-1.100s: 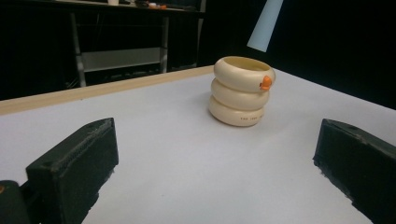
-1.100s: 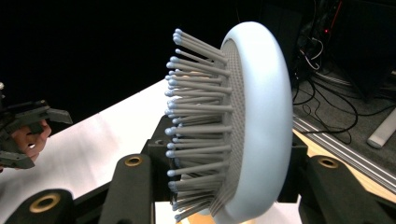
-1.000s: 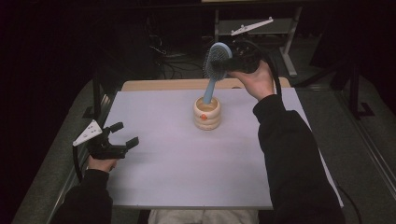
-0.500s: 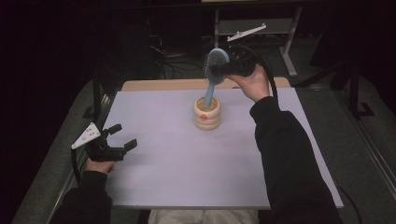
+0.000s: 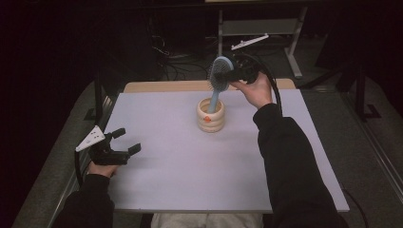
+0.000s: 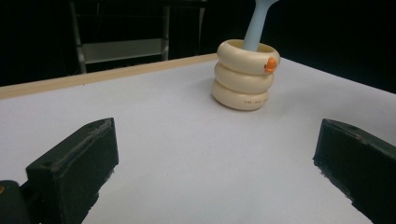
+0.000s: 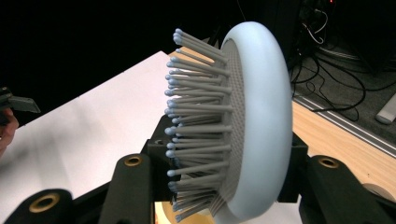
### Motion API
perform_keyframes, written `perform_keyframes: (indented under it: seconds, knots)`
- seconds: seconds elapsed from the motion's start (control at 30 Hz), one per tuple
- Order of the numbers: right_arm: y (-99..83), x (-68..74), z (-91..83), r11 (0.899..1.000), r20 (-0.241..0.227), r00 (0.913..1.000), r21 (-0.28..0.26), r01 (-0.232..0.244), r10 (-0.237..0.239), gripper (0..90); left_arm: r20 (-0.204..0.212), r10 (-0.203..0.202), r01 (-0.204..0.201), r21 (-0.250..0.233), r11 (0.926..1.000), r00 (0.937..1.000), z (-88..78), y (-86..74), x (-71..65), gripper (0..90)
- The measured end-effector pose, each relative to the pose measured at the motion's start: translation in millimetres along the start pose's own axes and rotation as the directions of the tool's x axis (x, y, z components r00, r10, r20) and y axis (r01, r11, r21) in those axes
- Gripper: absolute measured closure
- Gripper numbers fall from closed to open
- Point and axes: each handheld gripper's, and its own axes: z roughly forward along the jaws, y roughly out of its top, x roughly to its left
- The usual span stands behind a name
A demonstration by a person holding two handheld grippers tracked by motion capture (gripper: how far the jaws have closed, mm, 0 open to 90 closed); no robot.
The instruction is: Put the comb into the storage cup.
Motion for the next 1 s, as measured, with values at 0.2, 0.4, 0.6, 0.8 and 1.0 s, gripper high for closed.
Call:
perform_keyframes:
  seconds: [0.2,0.4,0.6,0.8,1.0]
  knots:
    - [-5.1,-0.4,8.8,1.000,-0.001,1.0000,0.015,-0.003,0.003,52.2,-0.004,-0.001,0.001,-0.008,1.0000,1.0000,-0.8,-0.8,1.0,0.0]
    - [-11.2,-0.8,16.9,1.000,-0.009,0.9999,0.023,-0.013,0.013,52.1,0.000,0.004,-0.004,-0.019,0.9998,1.0000,-1.1,-0.5,-0.2,0.0]
    - [-15.2,-1.3,22.8,0.999,-0.011,0.9997,0.031,-0.021,0.022,52.0,0.003,0.003,-0.003,-0.017,0.9998,1.0000,-1.1,-0.2,-0.6,0.0]
    - [-18.4,-4.1,28.1,0.998,-0.012,0.9988,0.046,-0.046,0.047,51.6,0.004,0.007,-0.007,-0.017,0.9998,1.0000,-1.0,0.1,-1.4,0.0]
    - [-24.1,-9.3,34.8,0.995,-0.028,0.9956,0.056,-0.088,0.090,51.2,0.004,0.008,-0.008,-0.019,0.9998,1.0000,-0.8,0.1,-1.6,0.0]
